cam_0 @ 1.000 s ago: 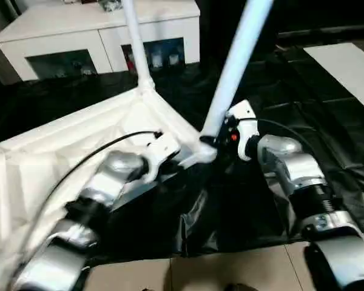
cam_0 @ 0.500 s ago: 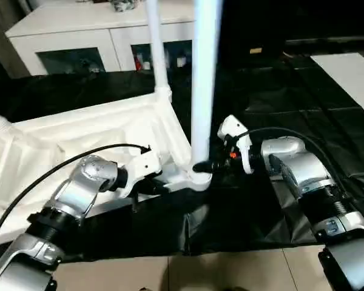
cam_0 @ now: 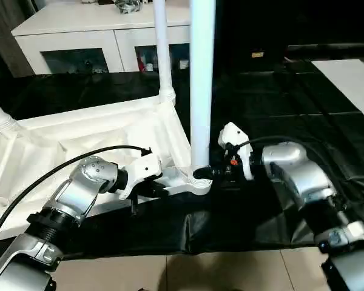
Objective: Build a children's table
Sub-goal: Rotate leg to tighten
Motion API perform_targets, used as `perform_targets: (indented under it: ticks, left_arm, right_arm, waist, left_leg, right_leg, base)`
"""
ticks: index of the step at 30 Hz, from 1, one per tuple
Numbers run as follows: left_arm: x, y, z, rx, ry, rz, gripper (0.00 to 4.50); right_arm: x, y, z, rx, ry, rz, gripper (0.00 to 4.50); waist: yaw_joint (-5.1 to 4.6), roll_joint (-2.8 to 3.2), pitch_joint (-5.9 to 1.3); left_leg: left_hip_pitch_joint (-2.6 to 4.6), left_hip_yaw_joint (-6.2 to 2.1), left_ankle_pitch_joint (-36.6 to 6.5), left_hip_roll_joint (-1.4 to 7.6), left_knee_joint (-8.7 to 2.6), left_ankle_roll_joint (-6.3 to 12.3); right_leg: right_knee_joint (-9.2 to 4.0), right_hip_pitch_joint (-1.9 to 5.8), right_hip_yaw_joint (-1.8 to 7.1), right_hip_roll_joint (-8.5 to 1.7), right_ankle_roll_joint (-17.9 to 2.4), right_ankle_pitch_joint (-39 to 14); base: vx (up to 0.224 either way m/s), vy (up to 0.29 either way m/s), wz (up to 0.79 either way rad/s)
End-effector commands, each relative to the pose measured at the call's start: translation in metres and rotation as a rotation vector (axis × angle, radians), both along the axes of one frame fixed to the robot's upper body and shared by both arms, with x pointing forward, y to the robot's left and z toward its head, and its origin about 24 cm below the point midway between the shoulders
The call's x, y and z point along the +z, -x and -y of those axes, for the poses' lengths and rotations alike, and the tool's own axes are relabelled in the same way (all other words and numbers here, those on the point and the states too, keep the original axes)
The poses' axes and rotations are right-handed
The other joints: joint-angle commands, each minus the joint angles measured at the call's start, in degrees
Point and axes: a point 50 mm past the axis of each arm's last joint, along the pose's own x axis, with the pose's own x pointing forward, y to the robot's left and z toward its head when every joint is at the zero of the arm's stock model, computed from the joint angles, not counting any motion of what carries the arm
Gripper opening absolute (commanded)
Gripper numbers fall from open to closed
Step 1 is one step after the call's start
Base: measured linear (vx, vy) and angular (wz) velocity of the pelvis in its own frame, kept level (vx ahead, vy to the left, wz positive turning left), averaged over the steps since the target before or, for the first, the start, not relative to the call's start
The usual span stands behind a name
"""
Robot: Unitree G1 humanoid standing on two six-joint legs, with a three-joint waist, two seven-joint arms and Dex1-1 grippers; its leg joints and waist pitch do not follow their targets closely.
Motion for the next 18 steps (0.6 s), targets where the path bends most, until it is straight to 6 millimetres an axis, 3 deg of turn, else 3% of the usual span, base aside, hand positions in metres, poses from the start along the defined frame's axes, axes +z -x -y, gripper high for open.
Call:
perform_targets:
  ticks: [1, 3, 4, 7, 10, 13, 18]
  left_arm:
    - [0.008, 0.000, 0.008, -0.052, 0.019, 0.039, 0.00]
    - [0.008, 0.000, 0.009, -0.052, 0.022, 0.039, 0.00]
    - [0.008, -0.001, 0.010, -0.047, 0.027, 0.041, 0.00]
    - [0.007, -0.002, 0.011, -0.043, 0.029, 0.043, 0.00]
    - [0.007, -0.003, 0.012, -0.040, 0.027, 0.048, 0.00]
    - [0.007, -0.005, 0.012, -0.033, 0.026, 0.056, 0.00]
    - [0.008, -0.008, 0.011, -0.018, 0.020, 0.069, 0.00]
  right_arm:
    - [-0.027, 0.002, 0.013, -0.162, 0.013, -0.083, 1.96]
    - [-0.028, 0.002, 0.015, -0.186, -0.006, -0.088, 1.96]
    - [-0.031, 0.005, 0.019, -0.233, -0.033, -0.090, 1.96]
    - [-0.035, 0.009, 0.023, -0.260, -0.046, -0.092, 1.96]
    - [-0.040, 0.018, 0.024, -0.245, -0.041, -0.096, 1.96]
    - [-0.042, 0.022, 0.025, -0.237, -0.042, -0.088, 1.96]
    - [-0.042, 0.025, 0.024, -0.238, -0.049, -0.078, 1.96]
  waist:
    - [-0.15, 0.67, -3.73]
    - [-0.55, 0.41, -3.56]
    - [-0.65, 0.81, -3.49]
    - [-1.11, 0.94, -3.25]
    - [-1.03, 1.22, -3.48]
    - [-0.95, 1.14, -3.63]
    - [-0.91, 1.16, -3.49]
  left_leg:
    - [0.21, -1.04, -13.50, 3.10, -5.08, 1.77]
    - [0.33, -1.17, -16.72, 3.07, -5.32, 0.79]
    - [0.41, -1.22, -17.37, 3.05, -5.38, 0.58]
    - [0.79, -1.32, -20.59, 3.08, -5.61, 0.06]
    - [0.94, -1.33, -20.22, 3.10, -5.58, 0.11]
    - [0.70, -1.18, -18.34, 3.10, -5.59, 0.70]
    - [0.70, -1.17, -18.71, 3.05, -5.62, 0.98]
  right_leg:
    - [-4.04, 3.70, 3.23, -3.11, -11.58, -17.90]
    - [-4.51, 3.66, 3.12, -3.06, -10.14, -21.53]
    - [-4.52, 3.58, 3.08, -2.99, -9.98, -21.99]
    - [-5.11, 3.48, 3.01, -2.91, -9.13, -23.96]
    - [-4.94, 3.47, 3.11, -2.94, -9.65, -21.97]
    - [-4.54, 3.66, 3.21, -2.84, -10.95, -18.34]
    - [-4.85, 3.67, 3.15, -2.91, -10.00, -21.34]
  base:
    - [0.000, 0.000, 0.00]
    - [0.000, 0.000, 0.00]
    - [0.000, 0.000, 0.00]
    - [0.000, 0.000, 0.00]
    - [0.000, 0.000, 0.00]
    - [0.000, 0.000, 0.00]
    - [0.000, 0.000, 0.00]
